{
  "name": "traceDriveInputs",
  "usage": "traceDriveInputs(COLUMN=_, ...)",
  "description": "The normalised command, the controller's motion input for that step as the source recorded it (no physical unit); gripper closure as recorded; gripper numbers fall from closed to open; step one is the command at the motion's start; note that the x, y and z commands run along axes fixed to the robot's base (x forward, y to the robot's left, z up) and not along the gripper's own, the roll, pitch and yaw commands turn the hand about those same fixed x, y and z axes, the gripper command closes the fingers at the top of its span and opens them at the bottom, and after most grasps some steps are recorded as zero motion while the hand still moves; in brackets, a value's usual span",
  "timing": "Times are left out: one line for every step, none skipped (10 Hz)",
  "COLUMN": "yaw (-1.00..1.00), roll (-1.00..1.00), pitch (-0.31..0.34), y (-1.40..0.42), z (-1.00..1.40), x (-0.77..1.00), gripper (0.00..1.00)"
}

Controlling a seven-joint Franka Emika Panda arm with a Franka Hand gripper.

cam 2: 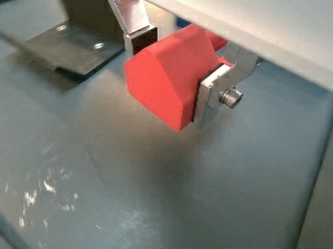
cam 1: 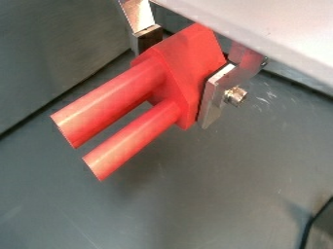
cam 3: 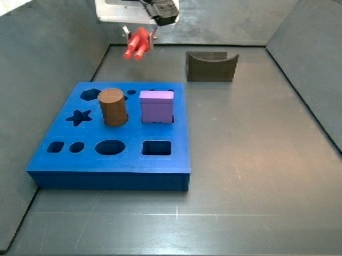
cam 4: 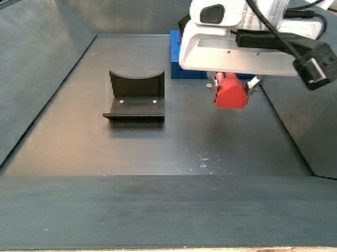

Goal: Pick up the 3 prong object. Move up. Rotate the 3 prong object. Place the 3 prong object on the fixture. Regrasp the 3 prong object. Move to above the board. Insert the 3 prong object.
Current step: Rotate the 3 prong object.

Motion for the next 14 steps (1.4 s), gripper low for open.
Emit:
traceDriveInputs(yaw=-1.00, roll=0.00, pitch=-0.001, y=0.01, z=0.01, x=-0.01, gripper=1.00)
traceDriveInputs(yaw=-1.00, roll=0.00, pitch=-0.001, y=0.01, z=0.01, x=-0.01, gripper=1.00)
traceDriveInputs(yaw=-1.00, roll=0.00, pitch=-0.001, y=0.01, z=0.01, x=-0.01, gripper=1.00)
traceDriveInputs(yaw=-1.00, roll=0.00, pitch=-0.001, y=0.01, z=0.01, x=-0.01, gripper=1.00)
traceDriveInputs(yaw=-1.00, roll=0.00, pitch=-0.001, y=0.01, z=0.01, x=-0.01, gripper=1.00)
traceDriveInputs(yaw=-1.00, roll=0.00, pitch=-0.001, y=0.01, z=0.01, x=-0.01, gripper=1.00)
traceDriveInputs(yaw=-1.00, roll=0.00, pitch=-0.001, y=0.01, z=0.01, x=-0.01, gripper=1.00)
traceDriveInputs(yaw=-1.00, roll=0.00, pitch=-0.001, y=0.01, z=0.01, x=-0.01, gripper=1.00)
traceDriveInputs(yaw=-1.00, roll=0.00, pitch=-0.001, y=0.01, z=0.01, x=-0.01, gripper=1.00)
traceDriveInputs(yaw=-1.00, roll=0.00, pitch=-0.001, y=0.01, z=0.01, x=-0.01, gripper=1.00)
traceDriveInputs(yaw=-1.00, roll=0.00, pitch=-0.001, y=0.01, z=0.01, x=-0.01, gripper=1.00)
traceDriveInputs(yaw=-1.00, roll=0.00, pitch=-0.001, y=0.01, z=0.01, x=-0.01, gripper=1.00)
traceDriveInputs(yaw=-1.00, roll=0.00, pitch=-0.001, y=0.01, z=0.01, x=-0.01, gripper=1.00)
traceDriveInputs(yaw=-1.00, roll=0.00, pitch=-0.001, y=0.01, z=0.01, x=-0.01, gripper=1.00)
